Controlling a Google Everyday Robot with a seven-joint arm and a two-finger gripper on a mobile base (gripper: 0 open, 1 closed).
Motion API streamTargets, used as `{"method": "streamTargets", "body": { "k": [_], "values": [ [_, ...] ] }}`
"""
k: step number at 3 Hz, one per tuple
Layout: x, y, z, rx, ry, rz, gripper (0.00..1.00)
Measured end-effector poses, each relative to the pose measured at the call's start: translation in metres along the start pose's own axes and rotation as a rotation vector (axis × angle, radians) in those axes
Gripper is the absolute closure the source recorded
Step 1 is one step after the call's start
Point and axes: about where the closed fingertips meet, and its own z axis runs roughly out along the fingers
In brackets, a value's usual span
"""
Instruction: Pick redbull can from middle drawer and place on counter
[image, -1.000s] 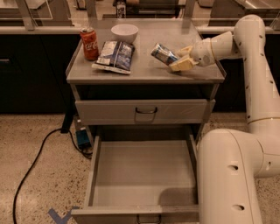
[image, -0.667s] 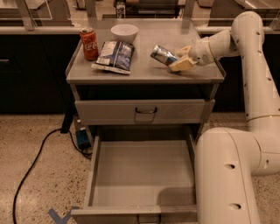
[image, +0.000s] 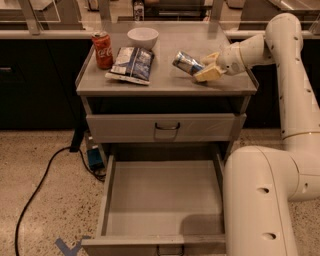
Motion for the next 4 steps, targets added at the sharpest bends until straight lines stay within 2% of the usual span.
{"method": "streamTargets", "body": {
  "k": [3, 4],
  "values": [
    [0.0, 0.0, 0.0001, 0.0, 0.0, 0.0, 0.04],
    [0.0, 0.0, 0.0001, 0.0, 0.0, 0.0, 0.0]
  ]
}}
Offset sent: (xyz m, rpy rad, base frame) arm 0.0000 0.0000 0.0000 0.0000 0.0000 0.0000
